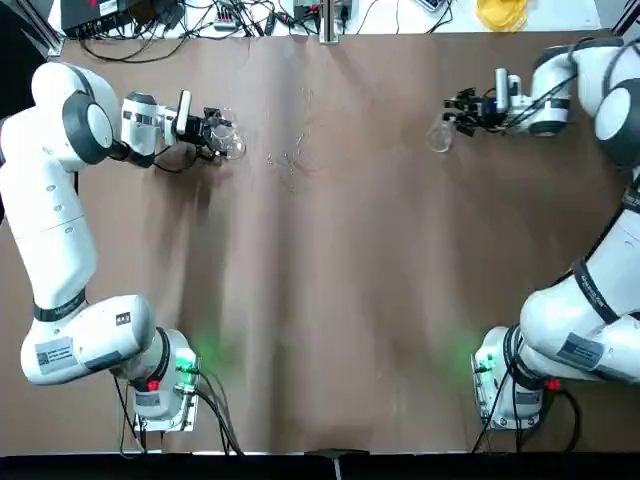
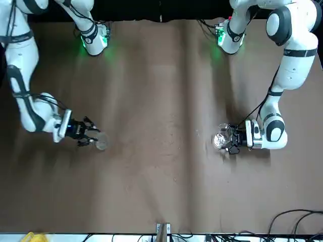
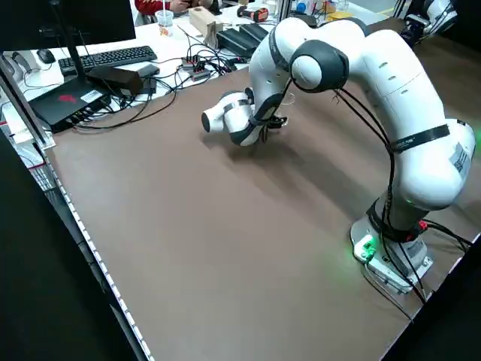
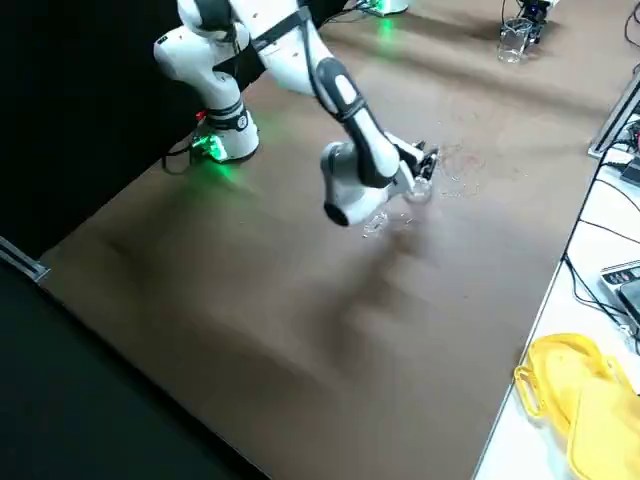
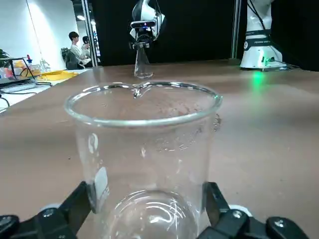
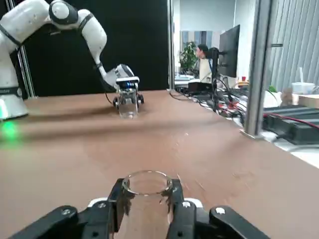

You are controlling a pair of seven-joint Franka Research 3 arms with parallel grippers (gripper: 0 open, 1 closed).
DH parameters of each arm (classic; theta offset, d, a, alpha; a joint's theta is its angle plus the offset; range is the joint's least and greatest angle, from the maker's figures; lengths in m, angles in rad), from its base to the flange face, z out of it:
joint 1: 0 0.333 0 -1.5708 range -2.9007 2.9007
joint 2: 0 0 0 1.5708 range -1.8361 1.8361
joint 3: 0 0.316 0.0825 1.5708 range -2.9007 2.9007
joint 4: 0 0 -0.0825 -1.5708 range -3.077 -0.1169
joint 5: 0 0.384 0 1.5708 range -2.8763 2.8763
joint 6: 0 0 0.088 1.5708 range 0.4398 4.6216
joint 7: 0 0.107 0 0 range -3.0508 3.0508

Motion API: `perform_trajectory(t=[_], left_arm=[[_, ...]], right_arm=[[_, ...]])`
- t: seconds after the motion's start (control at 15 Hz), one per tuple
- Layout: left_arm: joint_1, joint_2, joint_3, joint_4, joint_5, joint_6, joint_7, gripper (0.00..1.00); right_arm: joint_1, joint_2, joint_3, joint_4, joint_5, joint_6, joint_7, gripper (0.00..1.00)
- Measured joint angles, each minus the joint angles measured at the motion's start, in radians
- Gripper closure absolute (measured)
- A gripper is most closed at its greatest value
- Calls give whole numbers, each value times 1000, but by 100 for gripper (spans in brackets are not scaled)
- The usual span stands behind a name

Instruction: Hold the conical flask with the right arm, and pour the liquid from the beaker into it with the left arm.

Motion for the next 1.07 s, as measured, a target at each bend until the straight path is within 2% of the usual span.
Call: perform_trajectory(t=[0.33, 0.53, 0.73, 0.87, 0.93, 1.07], left_arm=[[15, 1, 19, 2, 1, 3, 0, 0], [19, -5, 69, 14, 1, 4, -16, 0], [18, -46, 134, 30, 26, 4, -85, 0], [21, -106, 159, 44, 105, 14, -206, 0], [23, -189, 162, 55, 216, 27, -383, 0], [13, -277, 159, 59, 319, 41, -569, 0]], right_arm=[[-188, 2, -2, 120, -191, -99, 73, 60], [-252, 10, -2, 149, -223, -115, 95, 60], [-269, 42, -1, 149, -227, -139, 95, 60], [-277, 77, -1, 149, -227, -146, 87, 60], [-291, 107, 0, 152, -224, -163, 66, 60], [-300, 115, 0, 158, -225, -174, 61, 60]])
